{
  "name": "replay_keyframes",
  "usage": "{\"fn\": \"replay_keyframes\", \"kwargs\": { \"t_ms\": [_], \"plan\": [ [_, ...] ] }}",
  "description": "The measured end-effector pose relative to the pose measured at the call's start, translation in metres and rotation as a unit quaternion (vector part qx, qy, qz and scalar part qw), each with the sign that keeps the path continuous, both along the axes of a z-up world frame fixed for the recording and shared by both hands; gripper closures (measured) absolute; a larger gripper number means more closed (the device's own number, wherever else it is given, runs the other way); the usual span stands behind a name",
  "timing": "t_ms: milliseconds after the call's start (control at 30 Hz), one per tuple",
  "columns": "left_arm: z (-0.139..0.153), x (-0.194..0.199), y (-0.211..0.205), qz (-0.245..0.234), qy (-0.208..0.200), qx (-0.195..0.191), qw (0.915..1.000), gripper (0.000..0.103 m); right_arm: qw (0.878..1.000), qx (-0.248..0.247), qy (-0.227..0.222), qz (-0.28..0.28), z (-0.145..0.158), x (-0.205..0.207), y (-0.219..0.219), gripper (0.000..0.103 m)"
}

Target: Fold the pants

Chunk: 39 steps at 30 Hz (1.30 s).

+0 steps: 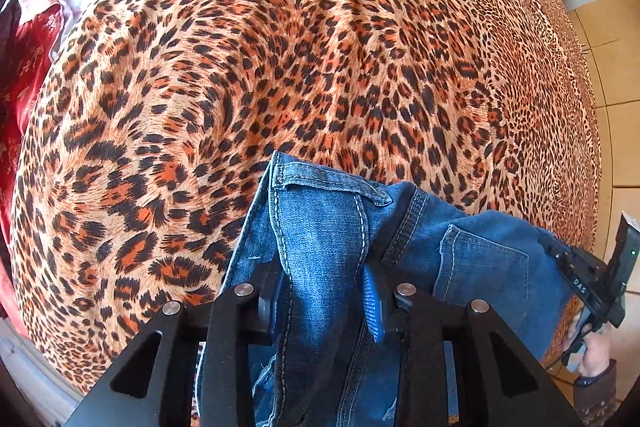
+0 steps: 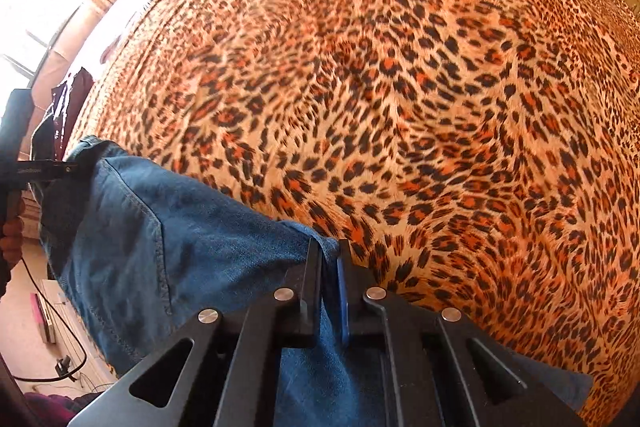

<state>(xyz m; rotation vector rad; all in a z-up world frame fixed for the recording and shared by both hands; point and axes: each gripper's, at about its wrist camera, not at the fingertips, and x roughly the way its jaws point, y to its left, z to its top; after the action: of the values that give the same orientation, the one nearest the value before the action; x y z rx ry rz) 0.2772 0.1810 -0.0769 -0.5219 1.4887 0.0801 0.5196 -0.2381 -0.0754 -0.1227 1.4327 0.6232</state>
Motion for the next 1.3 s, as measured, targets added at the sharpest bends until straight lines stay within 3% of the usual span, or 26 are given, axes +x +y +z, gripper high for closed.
{"fn": "replay_keyframes", "kwargs": {
  "t_ms": [133, 267, 367, 433, 500, 600, 633, 667, 767, 800, 867, 967, 1100, 1200, 1300],
  "plan": [
    [0.033, -0.018, 0.015, 0.000, -0.027, -0.014, 0.9995, 0.066, 0.995, 0.069, -0.001, -0.078, 0.023, 0.011, -0.029, 0.081],
    [0.075, -0.028, -0.001, -0.032, -0.080, 0.039, 0.9955, 0.066, 0.973, 0.144, -0.013, -0.179, 0.054, 0.015, -0.084, 0.076],
    [0.094, -0.023, -0.027, -0.063, -0.119, 0.051, 0.9895, 0.046, 0.969, 0.158, -0.005, -0.188, 0.058, 0.000, -0.094, 0.076],
    [0.089, -0.014, -0.044, -0.081, -0.119, 0.053, 0.9881, 0.042, 0.972, 0.157, 0.006, -0.175, 0.052, -0.016, -0.084, 0.076],
    [0.072, -0.005, -0.055, -0.098, -0.094, 0.066, 0.9886, 0.042, 0.975, 0.147, 0.023, -0.163, 0.037, -0.030, -0.072, 0.076],
    [0.032, 0.007, -0.056, -0.103, -0.049, 0.108, 0.9876, 0.043, 0.980, 0.093, 0.017, -0.172, 0.011, -0.035, -0.070, 0.078],
    [0.020, 0.008, -0.053, -0.103, -0.030, 0.132, 0.9853, 0.043, 0.979, 0.086, 0.021, -0.185, 0.002, -0.034, -0.078, 0.082],
    [0.009, 0.005, -0.048, -0.105, -0.011, 0.140, 0.9845, 0.036, 0.973, 0.105, 0.026, -0.203, 0.000, -0.034, -0.089, 0.084],
    [0.006, -0.015, -0.018, -0.051, -0.005, 0.075, 0.9959, 0.036, 0.954, 0.151, 0.025, -0.259, 0.015, -0.034, -0.130, 0.077],
    [0.010, -0.020, -0.009, -0.037, -0.007, 0.074, 0.9965, 0.038, 0.947, 0.166, 0.014, -0.275, 0.025, -0.037, -0.148, 0.075],
    [0.019, -0.030, 0.009, -0.018, -0.018, 0.073, 0.9970, 0.037, 0.938, 0.164, -0.005, -0.306, 0.039, -0.044, -0.184, 0.059],
    [0.037, -0.043, 0.030, 0.022, -0.031, 0.051, 0.9980, 0.039, 0.933, 0.142, -0.013, -0.330, 0.048, -0.057, -0.227, 0.058],
    [0.071, -0.060, 0.005, -0.005, -0.065, 0.049, 0.9967, 0.038, 0.936, 0.131, -0.001, -0.327, 0.037, -0.069, -0.242, 0.058],
    [0.079, -0.078, -0.023, -0.029, -0.078, 0.017, 0.9964, 0.028, 0.926, 0.168, 0.009, -0.337, 0.021, -0.066, -0.231, 0.058],
    [0.050, -0.087, -0.041, -0.052, -0.039, 0.031, 0.9974, 0.031, 0.925, 0.144, 0.014, -0.350, 0.000, -0.063, -0.230, 0.060]
  ]
}}
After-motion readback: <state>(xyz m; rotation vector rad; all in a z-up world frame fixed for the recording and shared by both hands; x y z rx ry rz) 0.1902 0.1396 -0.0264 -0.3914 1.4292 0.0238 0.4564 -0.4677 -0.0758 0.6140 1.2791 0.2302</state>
